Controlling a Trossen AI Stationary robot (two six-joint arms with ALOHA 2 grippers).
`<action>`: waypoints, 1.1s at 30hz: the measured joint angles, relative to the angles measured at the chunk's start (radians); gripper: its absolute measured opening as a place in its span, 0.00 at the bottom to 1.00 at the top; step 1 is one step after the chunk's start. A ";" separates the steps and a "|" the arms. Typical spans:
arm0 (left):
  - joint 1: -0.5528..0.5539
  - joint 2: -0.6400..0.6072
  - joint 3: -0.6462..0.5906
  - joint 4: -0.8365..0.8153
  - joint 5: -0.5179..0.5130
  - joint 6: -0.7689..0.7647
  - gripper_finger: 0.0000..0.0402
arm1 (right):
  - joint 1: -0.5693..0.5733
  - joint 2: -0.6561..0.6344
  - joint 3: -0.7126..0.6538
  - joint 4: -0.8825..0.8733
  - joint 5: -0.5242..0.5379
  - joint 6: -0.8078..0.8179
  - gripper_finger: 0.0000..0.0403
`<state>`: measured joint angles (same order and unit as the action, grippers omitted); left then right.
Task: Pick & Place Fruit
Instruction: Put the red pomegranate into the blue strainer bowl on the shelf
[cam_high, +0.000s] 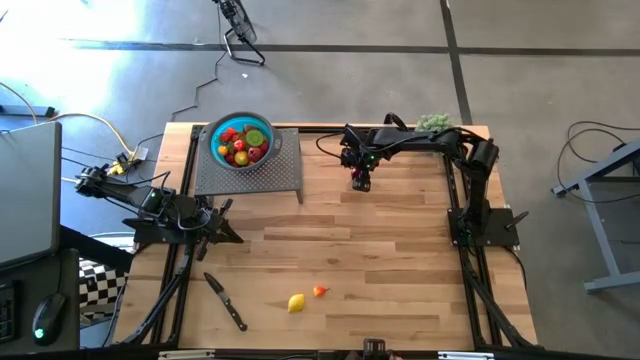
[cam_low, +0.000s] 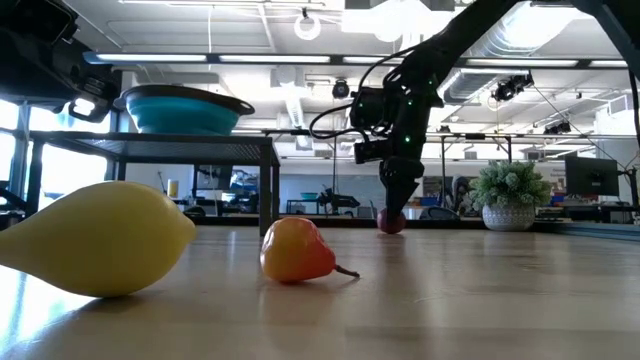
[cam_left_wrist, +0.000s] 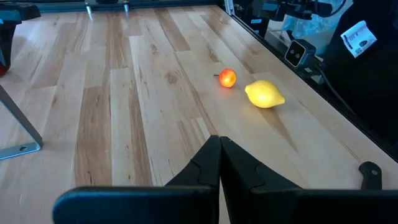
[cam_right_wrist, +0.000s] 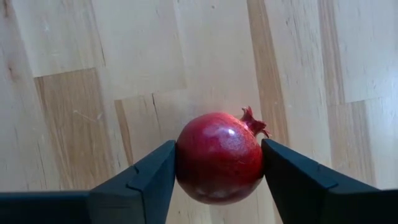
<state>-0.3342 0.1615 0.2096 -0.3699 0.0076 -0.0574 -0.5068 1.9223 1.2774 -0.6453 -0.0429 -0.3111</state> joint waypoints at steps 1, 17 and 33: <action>0.000 0.000 0.000 0.000 0.000 0.000 0.00 | 0.000 0.000 0.000 0.000 0.000 0.000 0.53; 0.000 0.000 0.000 0.000 0.000 0.000 0.00 | 0.003 -0.073 0.000 -0.010 0.036 0.014 0.53; 0.000 0.000 0.000 0.023 0.000 -0.001 0.00 | 0.075 -0.384 0.000 0.127 0.038 0.108 0.53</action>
<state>-0.3340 0.1616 0.2096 -0.3472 0.0078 -0.0581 -0.4317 1.5380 1.2778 -0.5184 -0.0049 -0.2028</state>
